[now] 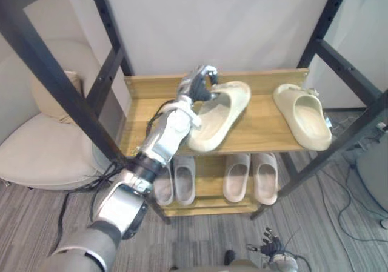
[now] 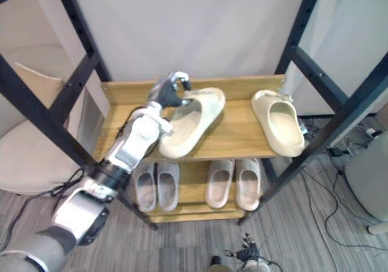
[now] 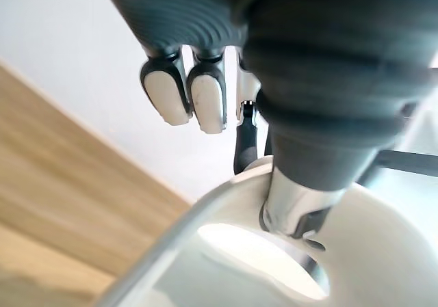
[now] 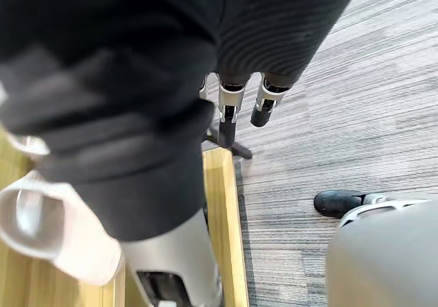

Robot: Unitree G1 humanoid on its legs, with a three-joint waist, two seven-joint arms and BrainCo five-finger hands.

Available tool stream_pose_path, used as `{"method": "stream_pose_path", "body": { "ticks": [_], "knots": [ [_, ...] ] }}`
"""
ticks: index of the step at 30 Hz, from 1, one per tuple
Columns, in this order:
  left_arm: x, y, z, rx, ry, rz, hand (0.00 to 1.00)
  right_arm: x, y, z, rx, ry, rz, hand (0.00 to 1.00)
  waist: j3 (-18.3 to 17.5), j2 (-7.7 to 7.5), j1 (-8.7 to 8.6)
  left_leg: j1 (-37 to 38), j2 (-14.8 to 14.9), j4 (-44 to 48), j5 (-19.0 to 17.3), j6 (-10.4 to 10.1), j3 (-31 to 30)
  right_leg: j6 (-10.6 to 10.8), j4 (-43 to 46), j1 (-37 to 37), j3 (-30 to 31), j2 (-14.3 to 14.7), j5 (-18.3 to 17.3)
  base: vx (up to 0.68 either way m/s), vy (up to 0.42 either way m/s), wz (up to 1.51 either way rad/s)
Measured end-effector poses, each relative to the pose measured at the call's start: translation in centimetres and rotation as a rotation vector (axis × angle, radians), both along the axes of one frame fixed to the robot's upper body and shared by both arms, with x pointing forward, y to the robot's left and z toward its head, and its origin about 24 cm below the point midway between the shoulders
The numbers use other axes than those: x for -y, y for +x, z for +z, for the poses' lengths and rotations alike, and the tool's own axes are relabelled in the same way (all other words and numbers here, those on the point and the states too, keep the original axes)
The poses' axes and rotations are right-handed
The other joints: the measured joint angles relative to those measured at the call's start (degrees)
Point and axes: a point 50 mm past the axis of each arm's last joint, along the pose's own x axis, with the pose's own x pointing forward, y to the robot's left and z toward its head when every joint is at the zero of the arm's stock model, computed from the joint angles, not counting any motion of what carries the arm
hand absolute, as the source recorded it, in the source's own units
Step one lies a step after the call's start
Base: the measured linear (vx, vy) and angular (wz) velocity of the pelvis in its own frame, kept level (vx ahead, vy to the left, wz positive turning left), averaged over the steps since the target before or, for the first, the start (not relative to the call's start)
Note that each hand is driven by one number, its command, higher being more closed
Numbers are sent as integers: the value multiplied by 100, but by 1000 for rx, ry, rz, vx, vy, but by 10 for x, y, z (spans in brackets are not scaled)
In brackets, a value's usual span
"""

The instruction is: Organize the slippers on the shoe rack

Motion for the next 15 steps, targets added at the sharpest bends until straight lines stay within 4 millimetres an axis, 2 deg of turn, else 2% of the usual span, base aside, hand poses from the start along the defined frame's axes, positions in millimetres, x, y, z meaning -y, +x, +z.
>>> {"method": "stream_pose_path", "body": {
  "ticks": [9,15],
  "knots": [
    [20,3,20,39,7,-37,100,7,-13,-2,-28,-16,-27,0,61,83,-62,13,-27,-1,-6,15,162,35,283,-213,183,-47,-77,-26,11,-9],
    [25,7,17,13,5,-20,100,11,-21,0,-24,-14,-74,0,92,158,-122,-46,-36,-1,-1,21,192,38,369,-330,217,-62,-100,-7,5,-3]
  ]
}}
